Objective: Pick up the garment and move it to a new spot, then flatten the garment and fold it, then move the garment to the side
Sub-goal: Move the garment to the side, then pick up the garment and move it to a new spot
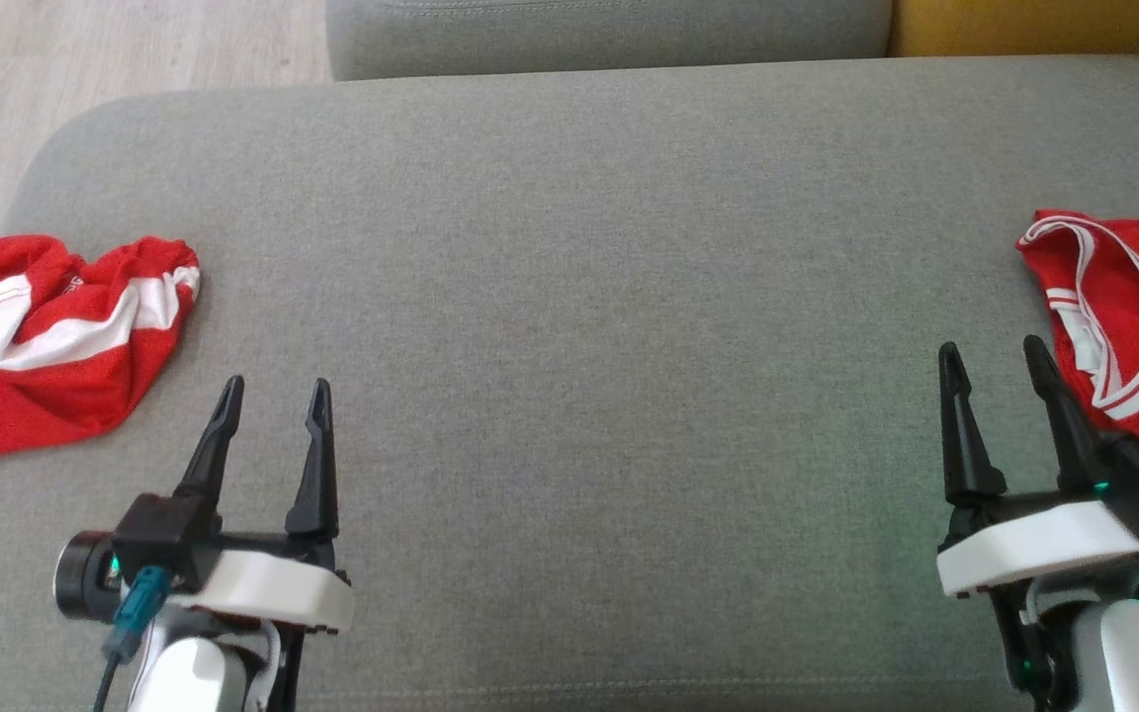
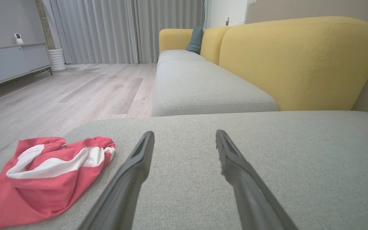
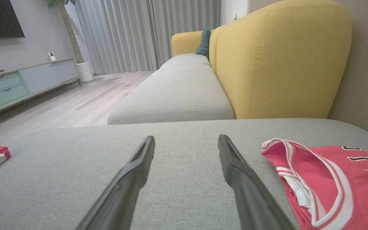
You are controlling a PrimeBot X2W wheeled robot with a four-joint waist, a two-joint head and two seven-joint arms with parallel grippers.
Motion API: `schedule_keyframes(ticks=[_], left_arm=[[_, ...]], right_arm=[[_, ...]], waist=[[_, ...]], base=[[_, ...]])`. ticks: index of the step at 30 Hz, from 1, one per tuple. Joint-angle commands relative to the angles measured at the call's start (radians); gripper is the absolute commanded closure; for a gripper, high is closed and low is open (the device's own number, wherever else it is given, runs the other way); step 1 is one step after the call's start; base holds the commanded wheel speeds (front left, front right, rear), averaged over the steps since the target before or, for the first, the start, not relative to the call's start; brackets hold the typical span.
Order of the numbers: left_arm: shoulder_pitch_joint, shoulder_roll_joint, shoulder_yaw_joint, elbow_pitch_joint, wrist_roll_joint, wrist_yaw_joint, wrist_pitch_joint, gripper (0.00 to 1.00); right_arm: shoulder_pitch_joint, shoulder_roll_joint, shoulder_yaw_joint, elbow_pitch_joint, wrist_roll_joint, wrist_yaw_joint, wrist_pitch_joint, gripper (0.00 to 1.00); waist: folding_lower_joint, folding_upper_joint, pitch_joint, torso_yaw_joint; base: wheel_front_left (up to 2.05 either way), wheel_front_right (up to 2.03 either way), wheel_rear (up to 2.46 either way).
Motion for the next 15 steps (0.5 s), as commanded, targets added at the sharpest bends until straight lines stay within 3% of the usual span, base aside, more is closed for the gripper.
schedule_keyframes(ticks=[1,15], left_arm=[[-0.027,0.017,0.04,-0.025,-0.005,0.003,-0.006,0.0],[-0.033,0.016,0.041,-0.016,-0.004,0.005,-0.006,0.0]], right_arm=[[-0.015,-0.003,0.023,-0.041,0.008,-0.001,0.001,0.0],[-0.014,-0.003,0.013,-0.045,0.012,-0.001,0.008,0.0]], waist=[[0.0001,-0.0001,0.0,-0.001],[0.0001,-0.0001,0.001,0.003]], base=[[0.0,0.0,0.0],[0.0,0.0,0.0]])
